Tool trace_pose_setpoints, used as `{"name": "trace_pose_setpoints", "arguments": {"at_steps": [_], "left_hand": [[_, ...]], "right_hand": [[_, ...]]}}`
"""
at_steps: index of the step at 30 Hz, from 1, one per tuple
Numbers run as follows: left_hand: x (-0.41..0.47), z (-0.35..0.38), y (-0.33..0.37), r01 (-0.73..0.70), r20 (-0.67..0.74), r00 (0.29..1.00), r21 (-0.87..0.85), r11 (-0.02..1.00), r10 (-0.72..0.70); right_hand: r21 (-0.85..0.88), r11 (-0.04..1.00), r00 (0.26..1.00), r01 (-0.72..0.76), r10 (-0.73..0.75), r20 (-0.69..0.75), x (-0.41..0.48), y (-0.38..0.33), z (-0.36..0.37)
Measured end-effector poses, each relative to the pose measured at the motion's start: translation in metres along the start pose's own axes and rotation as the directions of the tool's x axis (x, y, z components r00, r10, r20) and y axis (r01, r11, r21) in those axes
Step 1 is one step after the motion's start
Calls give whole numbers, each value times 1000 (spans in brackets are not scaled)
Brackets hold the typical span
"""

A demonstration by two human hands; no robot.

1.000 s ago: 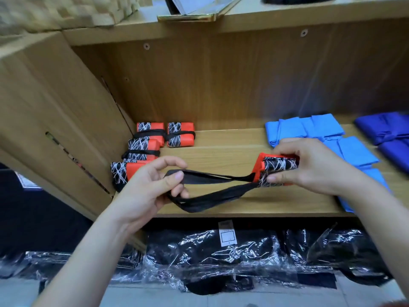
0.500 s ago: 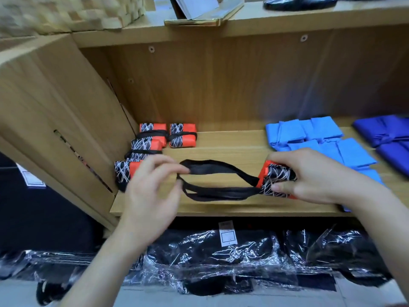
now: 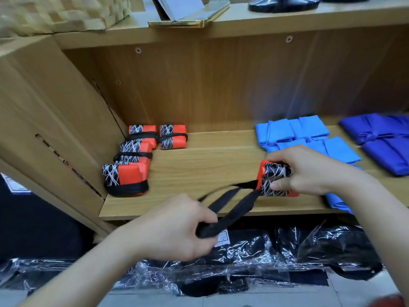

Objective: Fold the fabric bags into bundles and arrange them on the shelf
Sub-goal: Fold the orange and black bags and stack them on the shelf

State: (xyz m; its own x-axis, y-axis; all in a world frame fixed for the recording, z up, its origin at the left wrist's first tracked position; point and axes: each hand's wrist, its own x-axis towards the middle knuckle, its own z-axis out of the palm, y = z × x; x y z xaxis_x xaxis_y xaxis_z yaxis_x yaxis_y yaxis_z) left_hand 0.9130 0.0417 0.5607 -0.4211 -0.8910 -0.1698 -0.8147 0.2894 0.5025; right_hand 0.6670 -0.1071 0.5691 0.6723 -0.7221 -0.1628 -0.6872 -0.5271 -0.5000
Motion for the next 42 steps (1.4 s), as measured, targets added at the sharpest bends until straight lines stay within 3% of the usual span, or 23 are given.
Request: {"name": "trace_pose_setpoints", "arguments": {"at_steps": [2, 4, 7, 9, 12, 13, 15, 17, 20, 22, 25, 27, 29, 33, 38, 42], "left_hand": [[-9, -16, 5, -11, 113, 991, -467, 884, 72], [-9, -24, 1, -123, 22, 974, -782, 611, 224], [0, -20, -8, -233, -189, 939, -965, 124, 288], [8, -13, -7, -300, -301, 930, -953, -39, 209], [19, -7, -1, -391, -395, 906, -919, 56, -151], [23, -5, -3, -401, -420, 885, -907, 126, -203], [29, 0, -9, -367, -471, 845, -855, 368, -253], [34, 4, -13, -208, -445, 846, -783, 586, -295], [44, 14, -9, -46, -394, 874, -649, 759, -284], [50, 17, -12, 57, -434, 832, -551, 833, -345], [53, 9, -12, 175, -500, 748, -485, 857, -436], [55, 6, -8, 273, -483, 763, -363, 891, -431], [58, 4, -2, 356, -491, 771, -195, 914, -405], [63, 0, 3, 410, -424, 820, -33, 911, -385], [61, -11, -3, 345, -251, 885, -213, 914, -393], [52, -11, -18, 228, -216, 939, -188, 955, -267]], "right_hand": [[150, 988, 998, -28, 19, 65, 2, 5, 3], [250, 968, 994, -24, -2, 106, 5, 6, 9], [332, 943, 990, 6, -53, 134, 11, 3, 16], [378, 926, 984, 14, -79, 157, 12, -1, 20], [353, 935, 980, 35, -101, 171, 8, -9, 21], [298, 953, 981, 52, -104, 163, 6, -12, 20], [163, 982, 984, 101, -122, 129, 0, -20, 20], [-58, 976, 977, 210, -209, 37, -4, -32, 25], [-345, 870, 924, 352, -382, -20, -7, -47, 35], [-400, 839, 907, 369, -418, -39, -8, -47, 40], [-360, 831, 882, 424, -470, -45, -11, -47, 48], [-237, 857, 880, 459, -476, -17, -11, -51, 50], [53, 897, 897, 438, -440, 40, -10, -53, 46], [502, 829, 923, 247, -359, 138, 2, -37, 49], [880, 465, 903, 99, -413, 117, 6, -18, 67], [990, 135, 909, 45, -417, 15, 10, -10, 80]]}}
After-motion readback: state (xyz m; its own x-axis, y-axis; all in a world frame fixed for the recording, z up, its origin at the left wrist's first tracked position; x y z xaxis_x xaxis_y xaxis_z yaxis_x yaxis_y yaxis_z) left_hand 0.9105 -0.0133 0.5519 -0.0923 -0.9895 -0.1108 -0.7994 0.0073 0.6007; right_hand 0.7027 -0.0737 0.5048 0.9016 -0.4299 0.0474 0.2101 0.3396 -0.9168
